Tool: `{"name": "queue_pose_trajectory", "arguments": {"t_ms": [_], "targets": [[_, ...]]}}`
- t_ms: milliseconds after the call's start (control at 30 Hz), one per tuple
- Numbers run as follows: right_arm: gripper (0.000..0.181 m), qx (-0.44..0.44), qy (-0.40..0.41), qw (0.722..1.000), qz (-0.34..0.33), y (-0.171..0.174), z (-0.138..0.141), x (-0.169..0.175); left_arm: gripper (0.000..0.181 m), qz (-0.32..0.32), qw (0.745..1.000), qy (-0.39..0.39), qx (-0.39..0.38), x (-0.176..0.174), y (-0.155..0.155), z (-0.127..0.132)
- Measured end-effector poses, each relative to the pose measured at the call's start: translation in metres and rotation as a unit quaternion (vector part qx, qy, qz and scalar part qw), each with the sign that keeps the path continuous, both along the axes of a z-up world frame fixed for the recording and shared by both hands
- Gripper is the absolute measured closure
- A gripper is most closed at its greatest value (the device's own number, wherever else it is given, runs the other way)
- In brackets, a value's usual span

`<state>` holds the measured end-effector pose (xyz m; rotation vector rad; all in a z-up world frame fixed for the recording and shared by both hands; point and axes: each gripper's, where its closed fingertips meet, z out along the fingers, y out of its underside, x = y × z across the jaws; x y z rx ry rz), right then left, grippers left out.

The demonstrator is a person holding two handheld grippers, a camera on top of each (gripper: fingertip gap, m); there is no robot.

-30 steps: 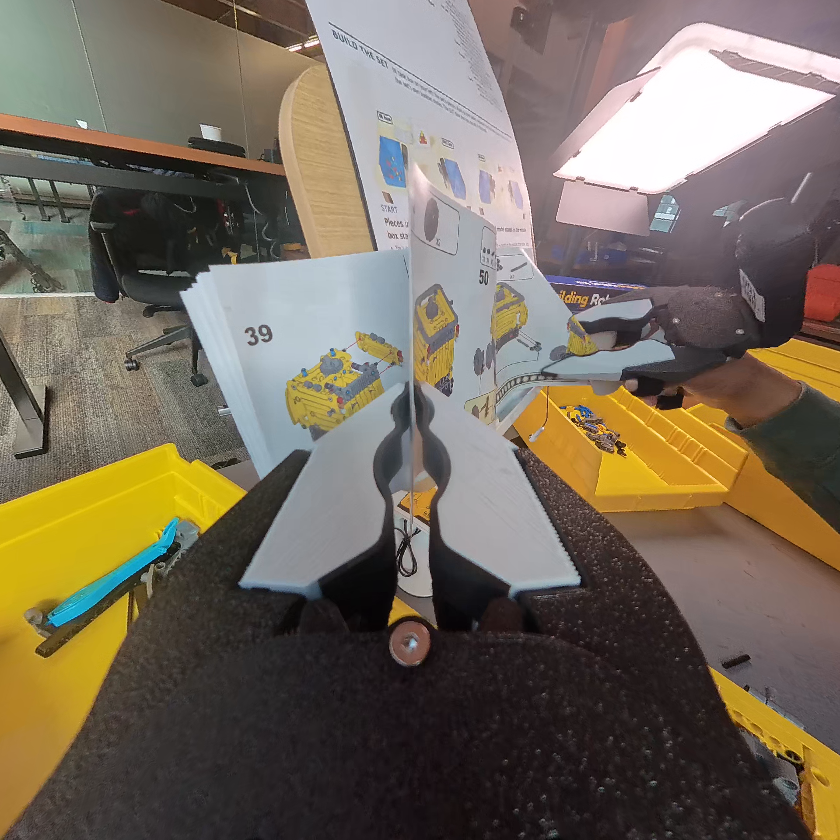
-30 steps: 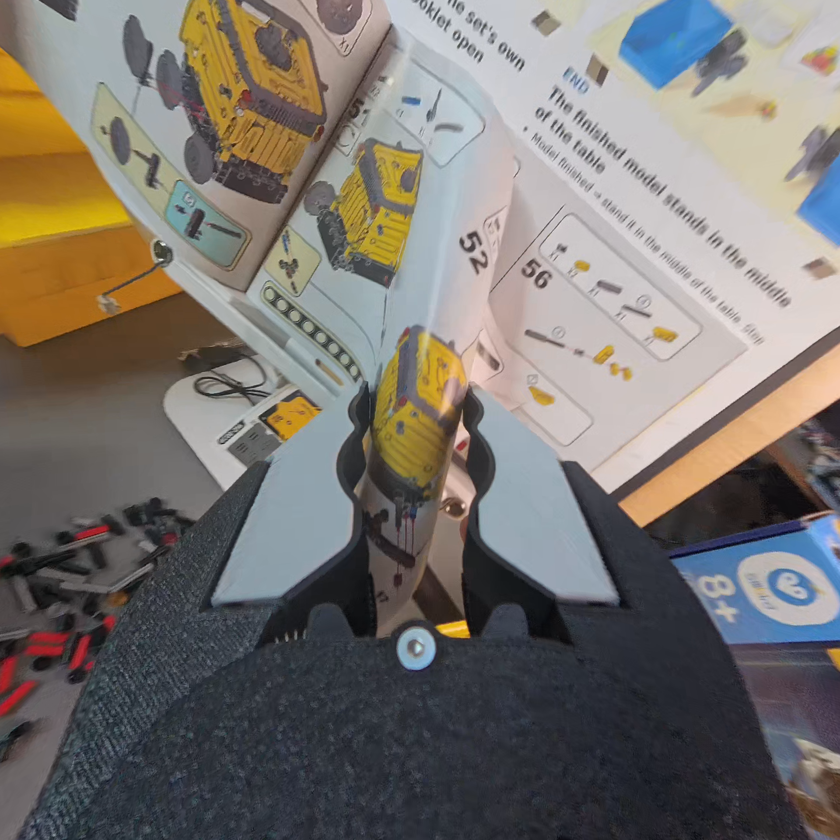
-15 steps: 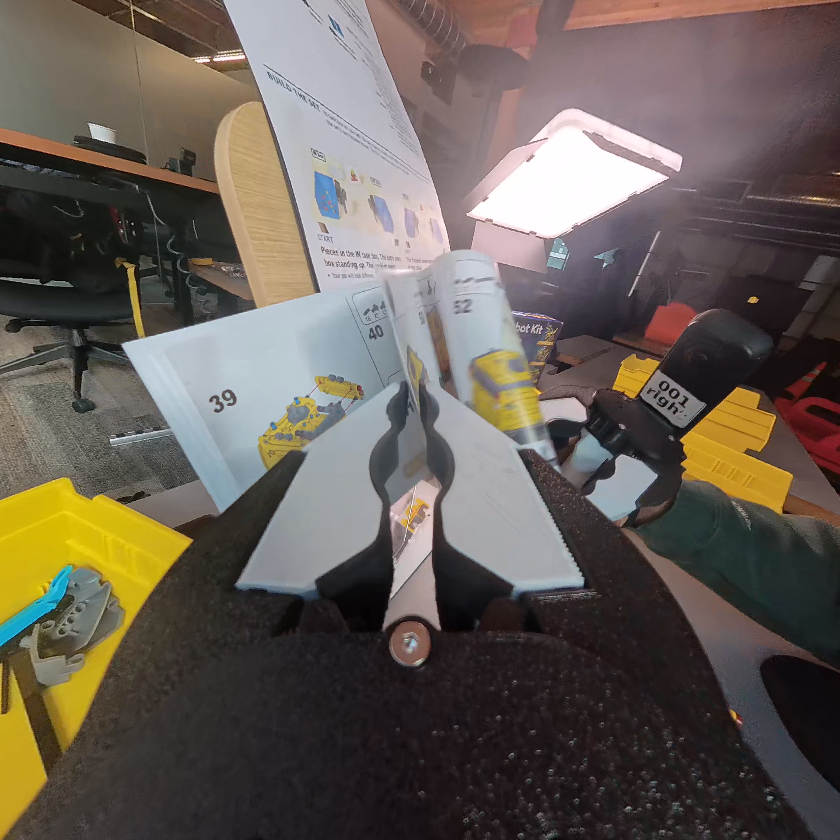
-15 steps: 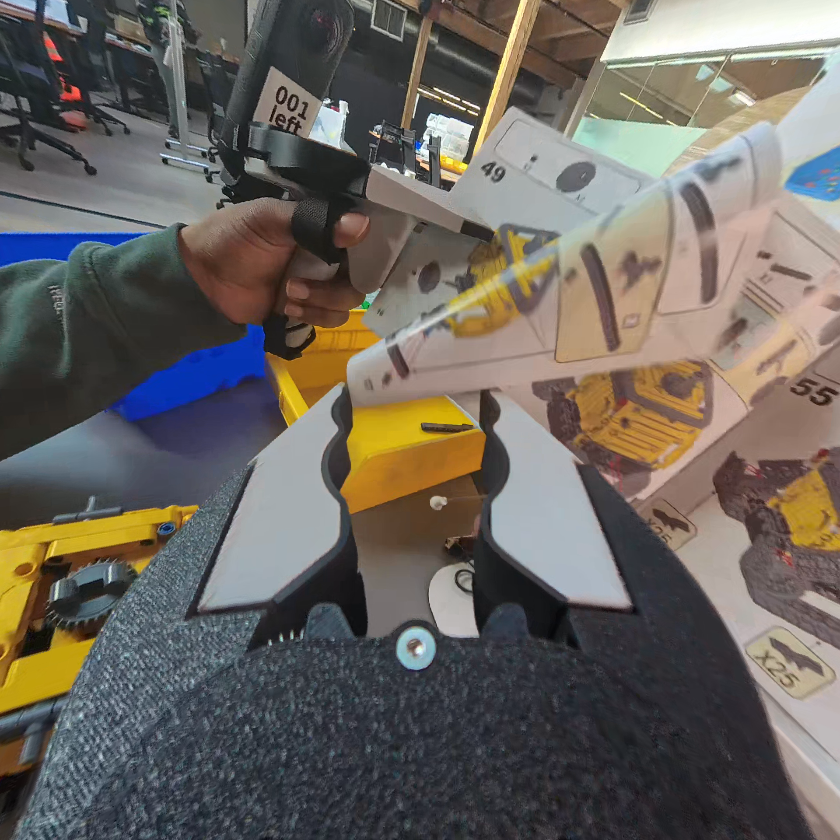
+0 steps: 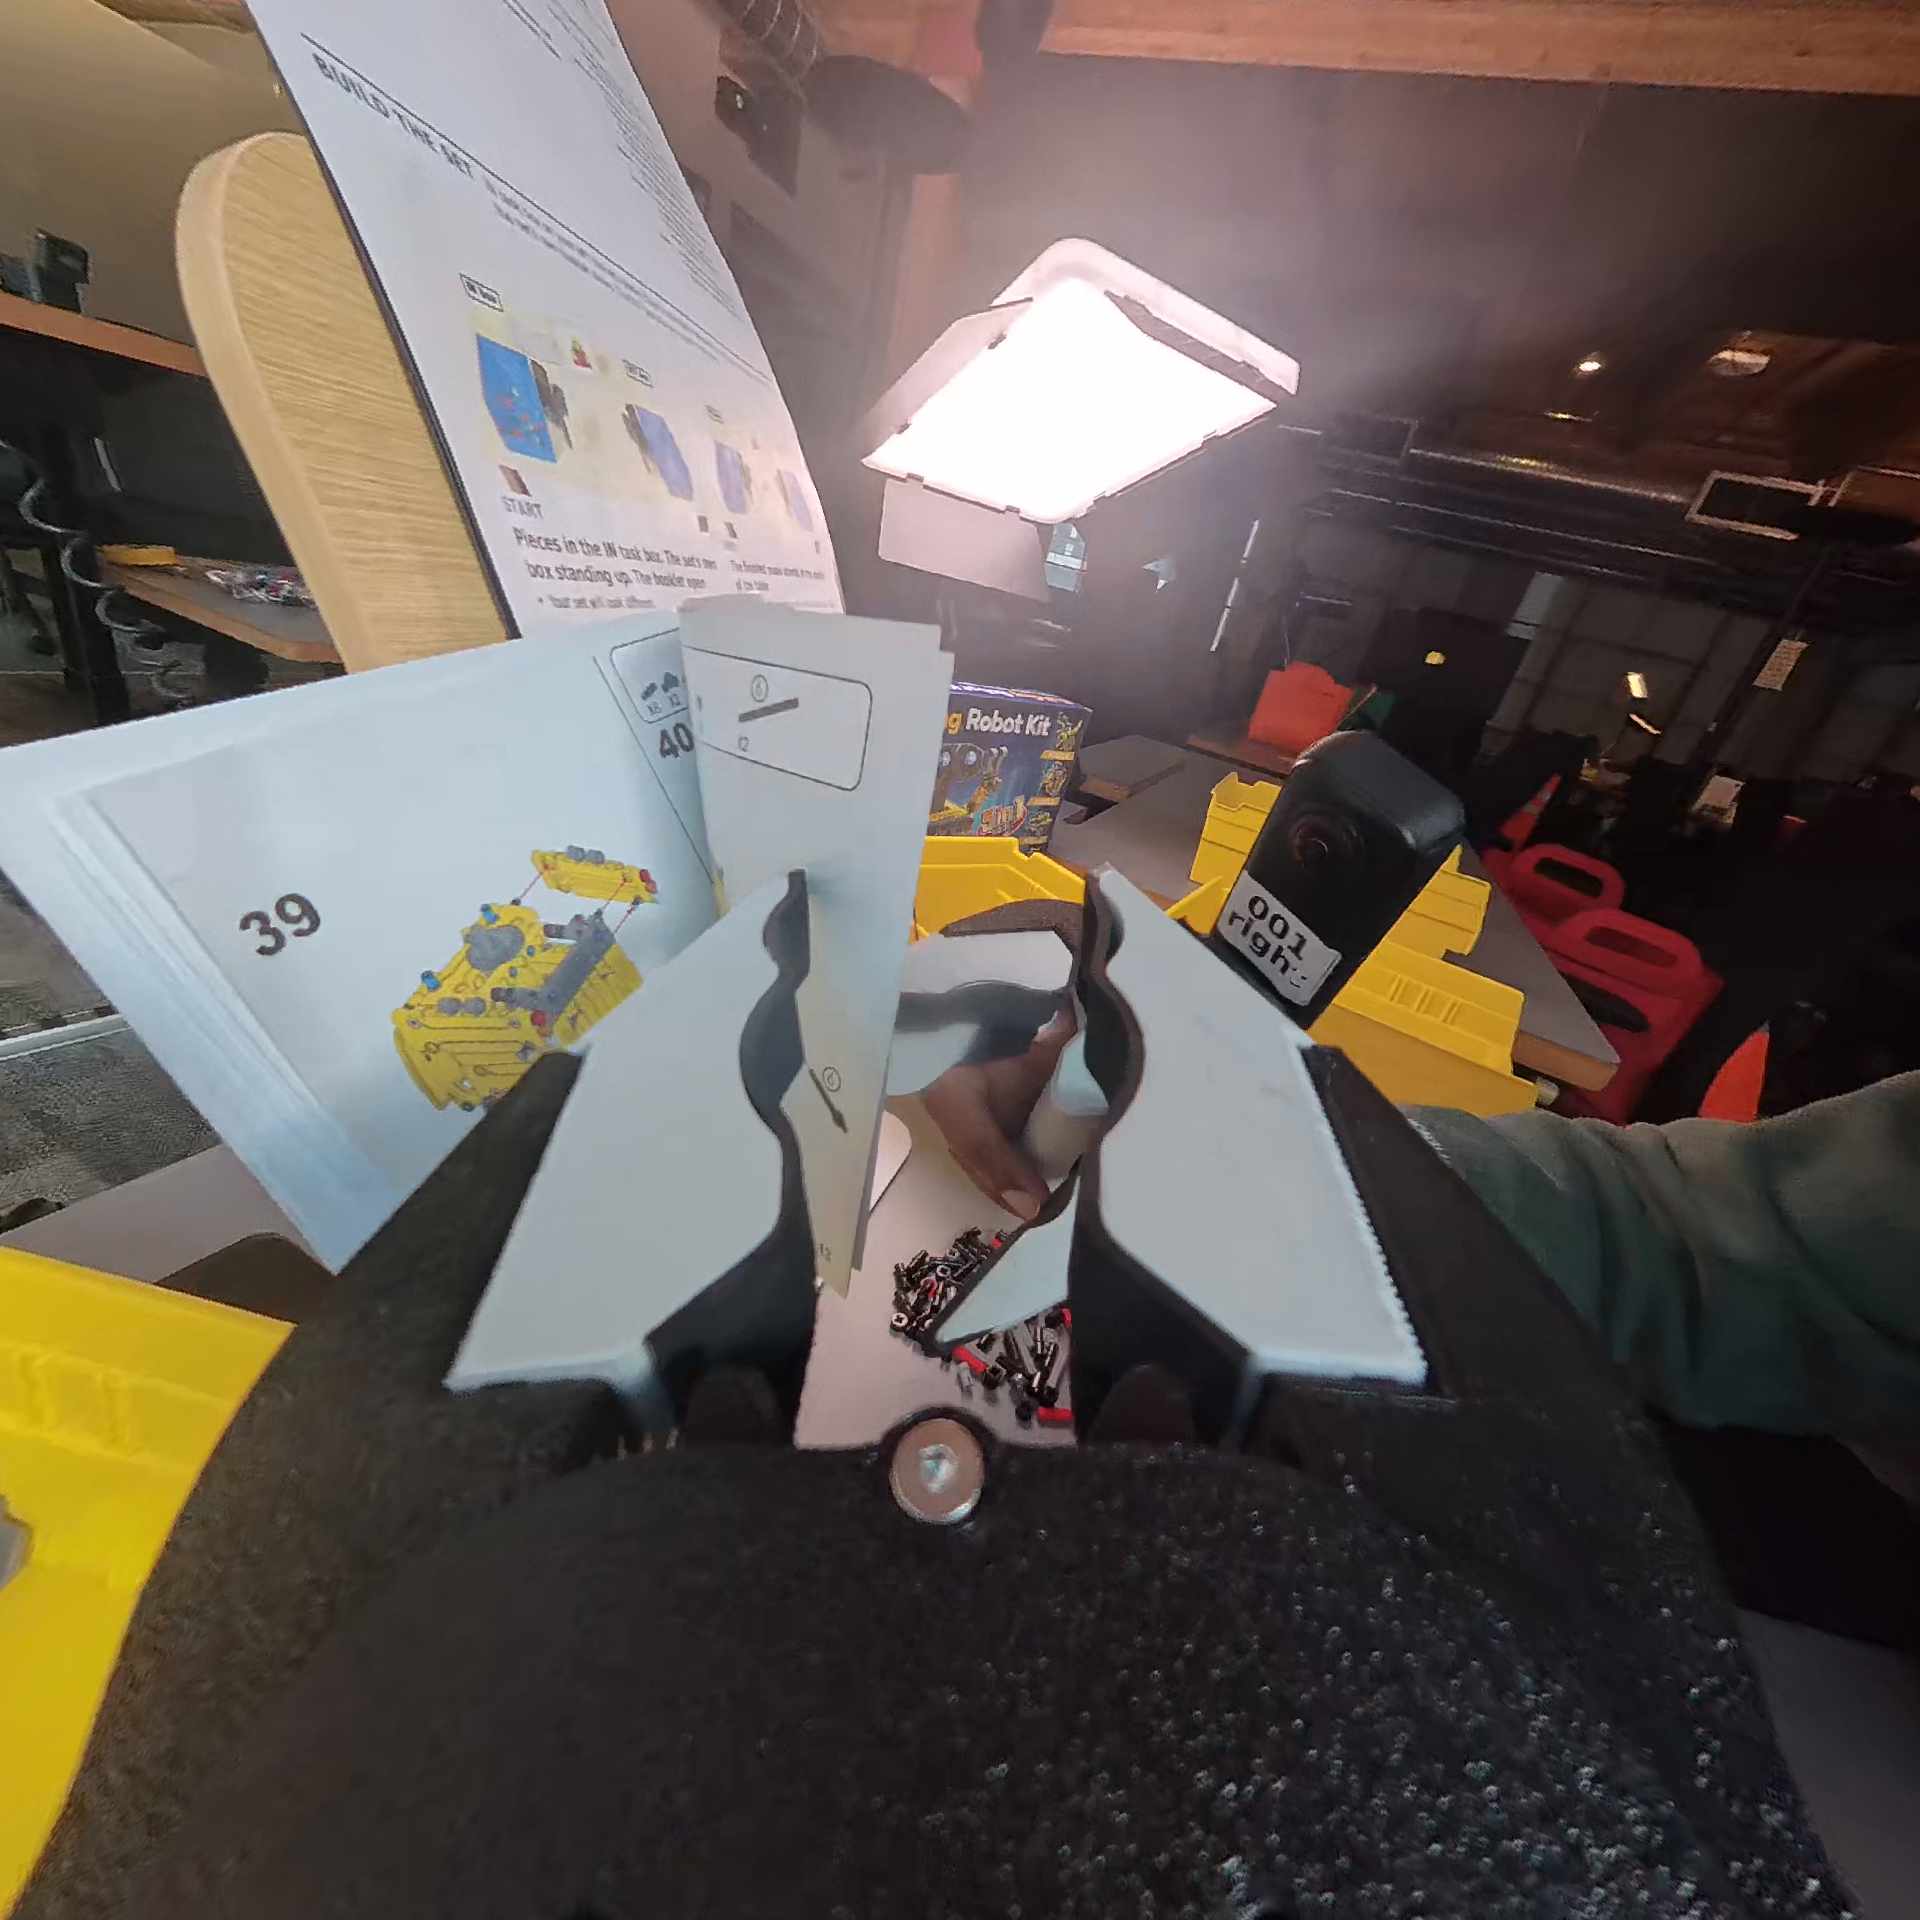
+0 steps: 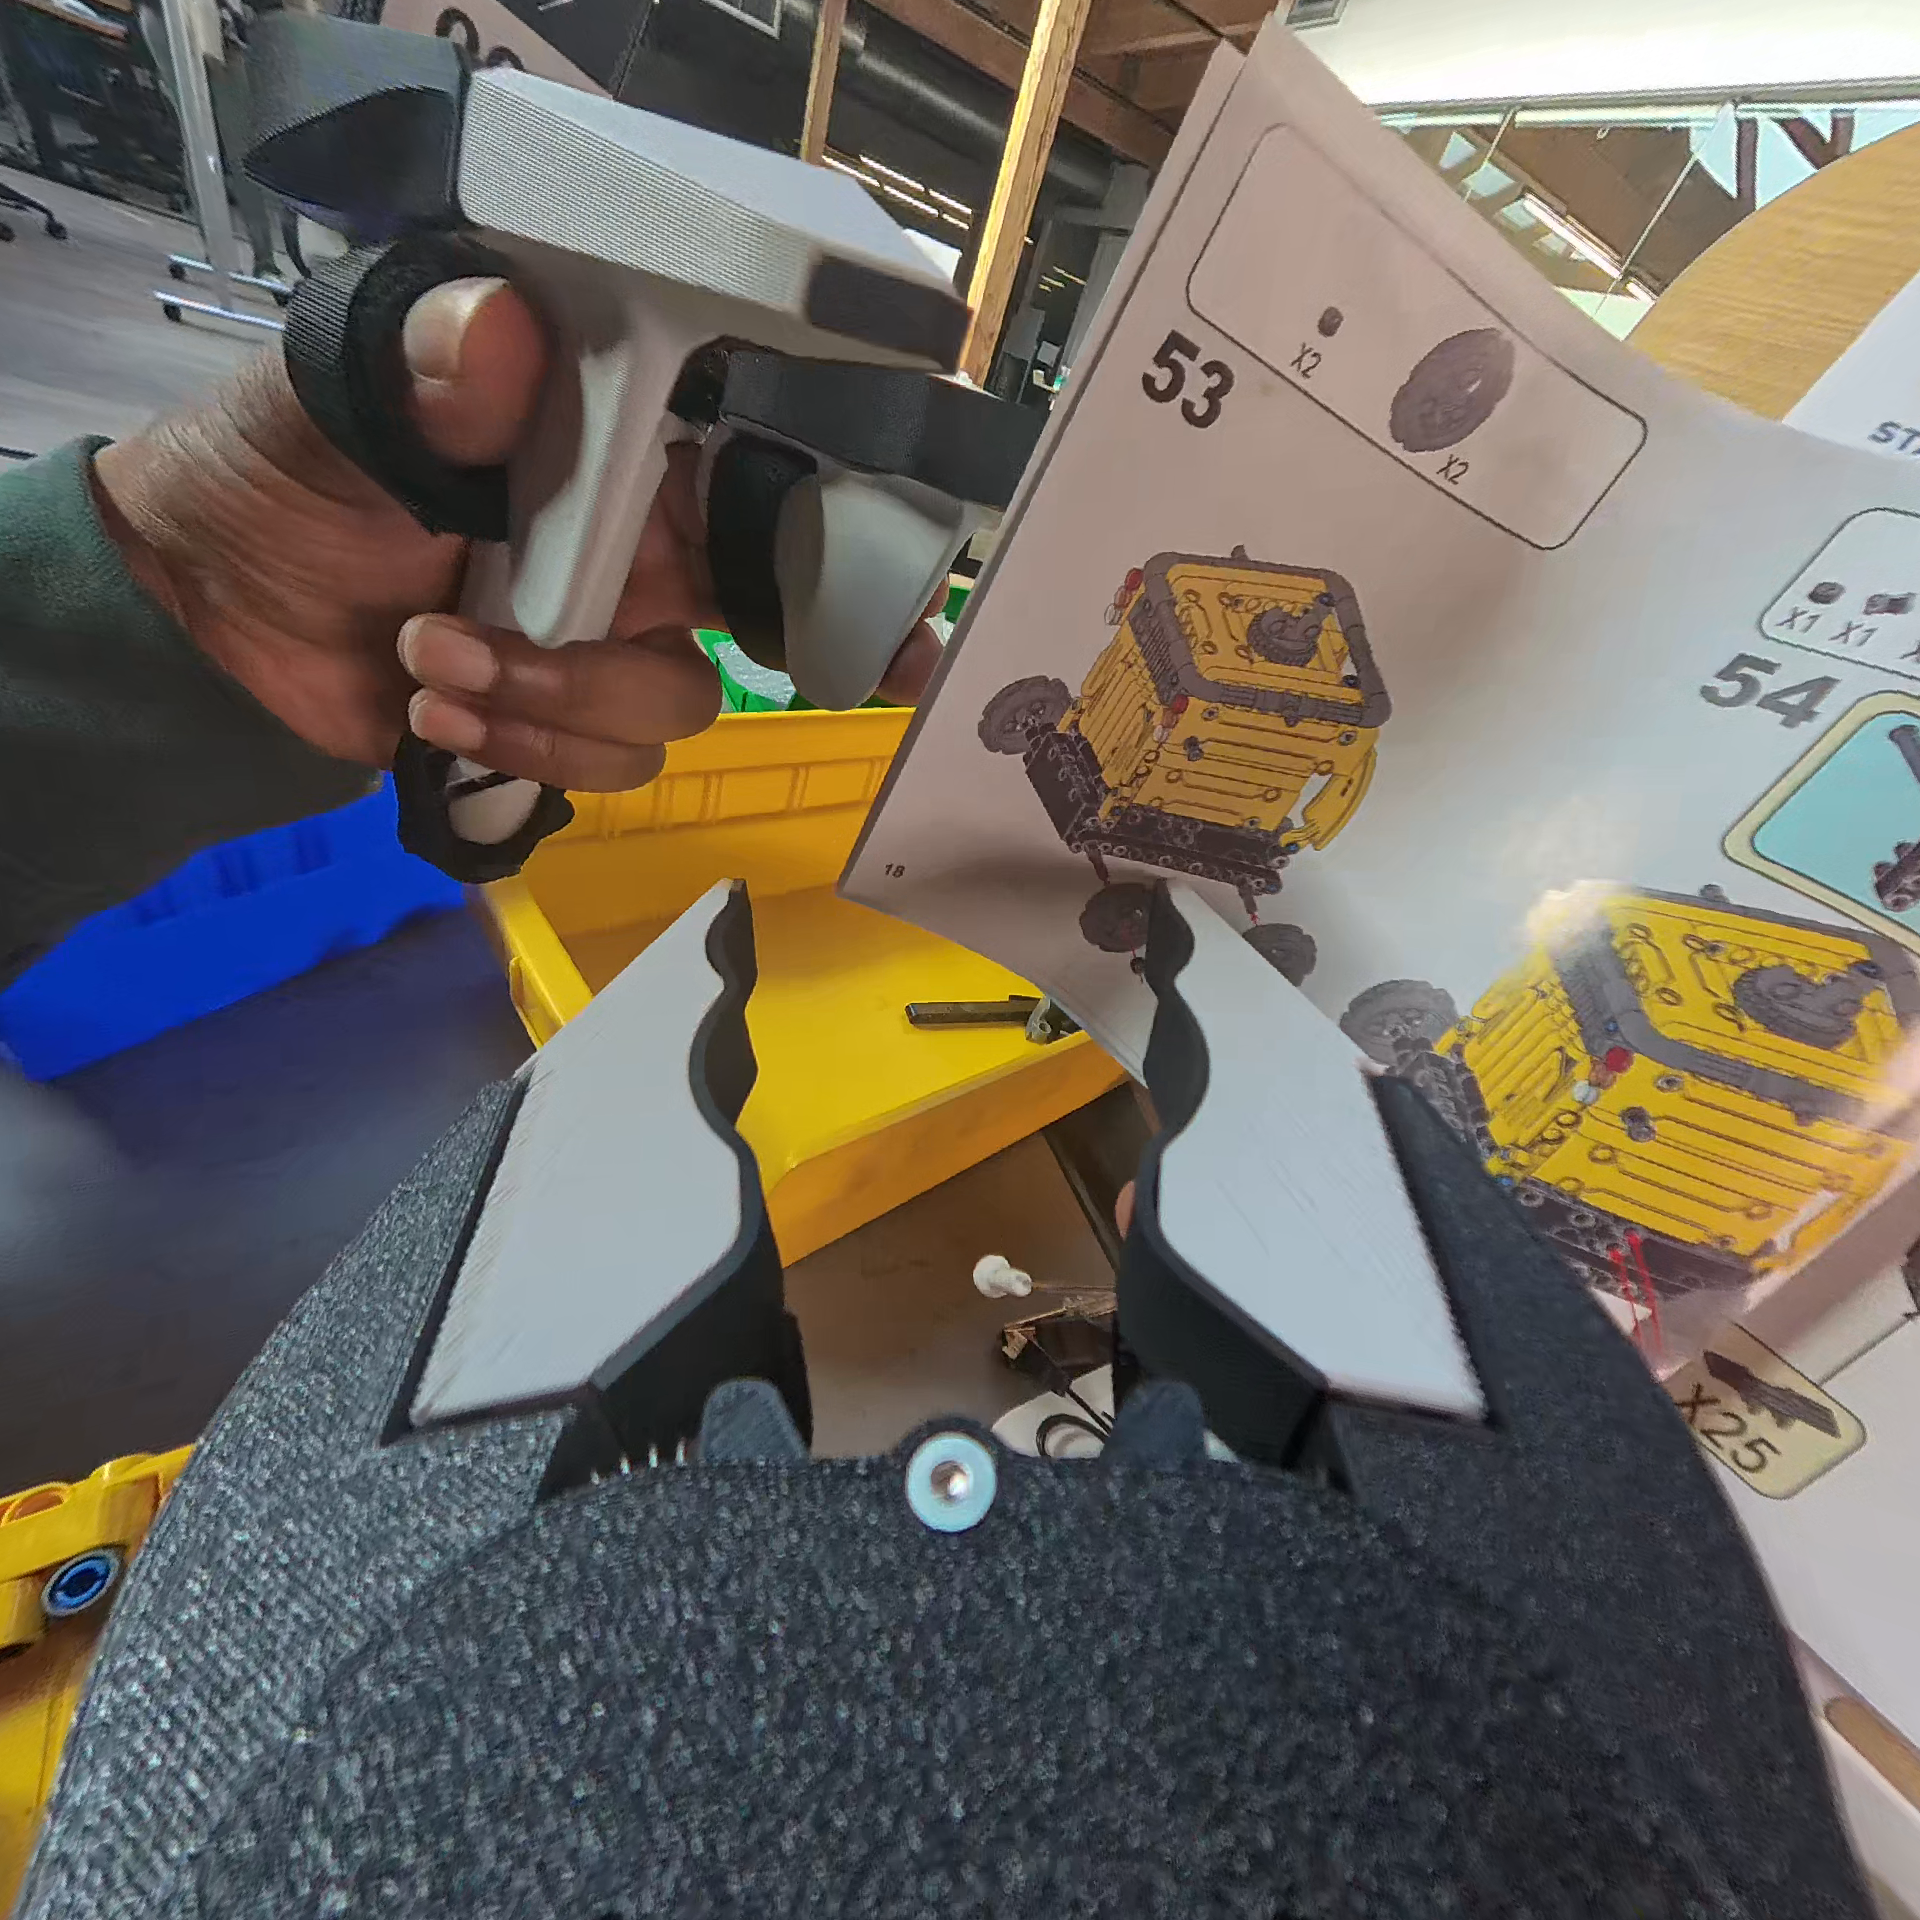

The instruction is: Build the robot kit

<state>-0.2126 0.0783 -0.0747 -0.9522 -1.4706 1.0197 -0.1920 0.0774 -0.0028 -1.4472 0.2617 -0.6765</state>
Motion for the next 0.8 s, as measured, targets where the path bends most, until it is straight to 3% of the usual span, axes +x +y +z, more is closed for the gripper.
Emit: {"name": "queue_pose_trajectory", "arguments": {"t_ms": [67, 167, 267, 467, 633, 733, 800], "targets": [[0.105, 0.000, -0.001, 1.000, 0.004, -0.003, 0.000, -0.002, 0.156, 0.046, 0.999, 0.015, -0.011, -0.010, 0.008, -0.005], [0.105, 0.004, -0.003, 1.000, 0.011, -0.007, -0.002, 0.000, 0.180, 0.122, 0.991, 0.048, -0.036, -0.031, 0.017, -0.017], [0.104, 0.002, -0.003, 1.000, 0.022, -0.012, -0.002, 0.008, 0.181, 0.175, 0.982, 0.065, -0.041, -0.048, 0.019, -0.020], [0.111, 0.007, 0.024, 1.000, 0.004, 0.001, 0.006, 0.041, 0.181, 0.223, 0.972, 0.065, -0.032, -0.064, 0.017, -0.015], [0.112, 0.025, 0.041, 0.990, -0.133, 0.079, 0.012, 0.077, 0.181, 0.251, 0.965, 0.072, -0.029, -0.069, 0.020, -0.014], [0.112, 0.046, 0.060, 0.966, -0.248, 0.155, 0.029, 0.111, 0.181, 0.262, 0.961, 0.082, -0.032, -0.070, 0.022, -0.016], [0.101, 0.020, 0.076, 0.947, -0.311, 0.209, 0.043, 0.139, 0.181, 0.265, 0.960, 0.084, -0.032, -0.070, 0.022, -0.016]]}}
